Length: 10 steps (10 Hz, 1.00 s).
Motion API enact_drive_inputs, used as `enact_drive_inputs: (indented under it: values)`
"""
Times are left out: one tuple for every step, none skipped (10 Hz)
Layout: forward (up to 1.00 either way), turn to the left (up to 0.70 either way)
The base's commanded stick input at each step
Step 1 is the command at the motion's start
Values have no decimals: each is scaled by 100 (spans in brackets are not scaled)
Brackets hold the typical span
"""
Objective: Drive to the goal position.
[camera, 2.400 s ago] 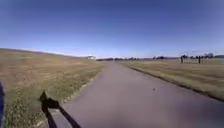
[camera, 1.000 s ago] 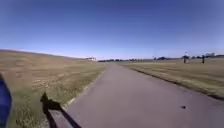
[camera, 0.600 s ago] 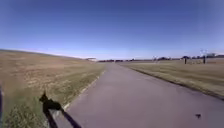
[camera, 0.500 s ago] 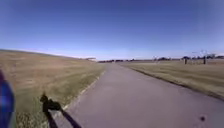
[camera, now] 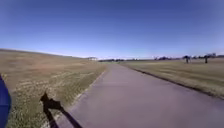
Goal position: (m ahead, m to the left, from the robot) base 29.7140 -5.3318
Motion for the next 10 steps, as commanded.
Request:
enact_drive_inputs:
  values:
    - [70,0]
    - [70,0]
    - [70,0]
    - [70,0]
    - [70,0]
    - [70,0]
    - [70,0]
    - [70,0]
    - [70,0]
    - [70,0]
